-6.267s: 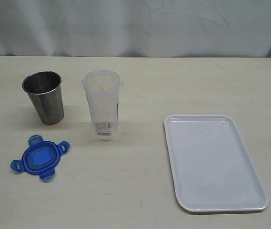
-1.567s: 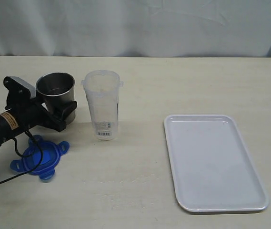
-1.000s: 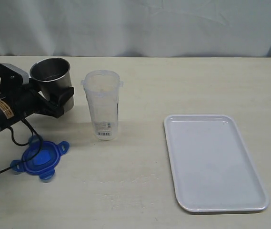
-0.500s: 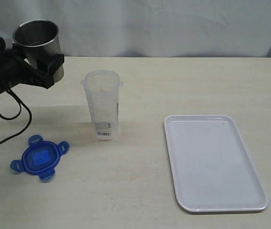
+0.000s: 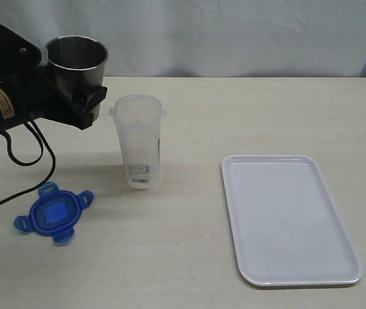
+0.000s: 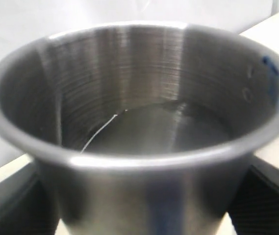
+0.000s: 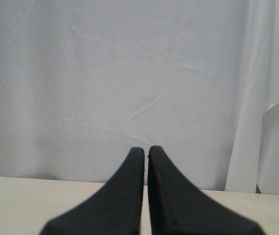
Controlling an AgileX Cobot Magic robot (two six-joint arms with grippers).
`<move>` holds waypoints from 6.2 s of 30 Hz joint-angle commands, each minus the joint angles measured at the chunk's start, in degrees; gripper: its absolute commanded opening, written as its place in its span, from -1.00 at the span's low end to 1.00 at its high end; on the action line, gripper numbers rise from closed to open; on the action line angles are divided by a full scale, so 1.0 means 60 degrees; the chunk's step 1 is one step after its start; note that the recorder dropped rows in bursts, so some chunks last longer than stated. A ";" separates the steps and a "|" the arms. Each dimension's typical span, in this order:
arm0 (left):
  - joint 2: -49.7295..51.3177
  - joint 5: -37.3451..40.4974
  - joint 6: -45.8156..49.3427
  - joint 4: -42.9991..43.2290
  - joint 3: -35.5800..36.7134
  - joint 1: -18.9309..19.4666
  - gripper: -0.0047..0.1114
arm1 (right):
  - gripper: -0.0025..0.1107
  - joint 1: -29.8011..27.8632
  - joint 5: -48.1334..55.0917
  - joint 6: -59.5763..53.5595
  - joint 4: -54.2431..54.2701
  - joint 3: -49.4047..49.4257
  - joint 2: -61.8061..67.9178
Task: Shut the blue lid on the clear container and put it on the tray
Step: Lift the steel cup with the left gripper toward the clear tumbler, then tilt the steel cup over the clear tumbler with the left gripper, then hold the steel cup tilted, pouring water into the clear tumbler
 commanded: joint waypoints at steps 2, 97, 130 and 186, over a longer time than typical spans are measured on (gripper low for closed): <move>-0.0164 -0.0300 0.0496 -0.0677 -0.0051 -0.0081 -0.92 | -0.89 -0.0027 -0.0032 0.0052 0.0019 0.0022 -0.0039; -0.0164 -0.0517 0.6978 -0.0600 -0.0051 -0.0488 -0.92 | -0.89 -0.0027 -0.0032 0.0186 0.0020 0.0022 -0.0039; -0.0164 -0.0733 0.7447 -0.0662 -0.0051 -0.0488 -0.92 | -0.89 -0.0027 -0.0032 0.0228 0.0020 0.0022 -0.0039; -0.0164 -0.0771 0.8375 -0.0662 -0.0051 -0.0488 -0.92 | -0.89 -0.0027 -0.0032 0.0266 0.0020 0.0022 -0.0039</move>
